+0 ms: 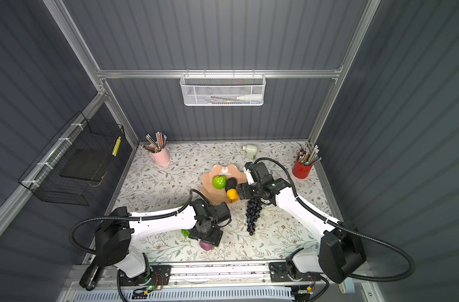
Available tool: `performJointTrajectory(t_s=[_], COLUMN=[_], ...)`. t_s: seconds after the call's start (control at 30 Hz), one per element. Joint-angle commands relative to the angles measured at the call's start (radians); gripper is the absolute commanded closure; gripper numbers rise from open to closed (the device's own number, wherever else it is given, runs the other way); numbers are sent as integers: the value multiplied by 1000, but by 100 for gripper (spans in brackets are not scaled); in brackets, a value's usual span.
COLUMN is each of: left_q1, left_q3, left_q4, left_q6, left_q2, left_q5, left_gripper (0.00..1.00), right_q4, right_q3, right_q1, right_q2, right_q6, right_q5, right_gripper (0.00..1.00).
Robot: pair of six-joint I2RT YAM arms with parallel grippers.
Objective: Arrange fruit in a fruit bowl
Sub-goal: Pick up the fruit from the bottom-center of the table.
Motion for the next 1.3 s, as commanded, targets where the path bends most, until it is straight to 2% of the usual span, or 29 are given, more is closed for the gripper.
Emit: performJointTrajectory(t_s=[0.0,0.2,0.47,0.6,0.7,0.77,0.83,0.93,1.07,1.27], left_q1=[-2,-1,-1,-1,-1,1,7,56,199,321], left_q3=[-31,-73,-89,-97,-96,-84,-60,-25,79,398], left_q4=[-19,67,107,106,98,92,78,70,86,22], left_q6=[-19,-31,-40,-36,-34,-20,-4,18,77,246], left_q2=[25,33,40,43,27,13,-3,-45,-81,91], left_q5=[1,1,7,28,31,36,36,65,109,25], left_gripper=[13,15,34,49,53,61,62,62,60,59], right_q4=[25,33,29,29,32,32,31,29,48,-7], right_q3=[-11,-10,-6,-5,-5,-4,-4,-6,-31,5], right_q1=[-3,-3,-3,-3,-2,-2,-2,-2,-2,-5], right_q2=[13,33,38,45,43,43,40,26,-32,-52], right_q6=[12,12,11,12,14,12,12,12,9,-8], right_q5=[-14,-23,-28,-29,-29,-28,-28,-28,-1,-14], right_gripper=[19,19,19,19,19,19,19,20,20,23])
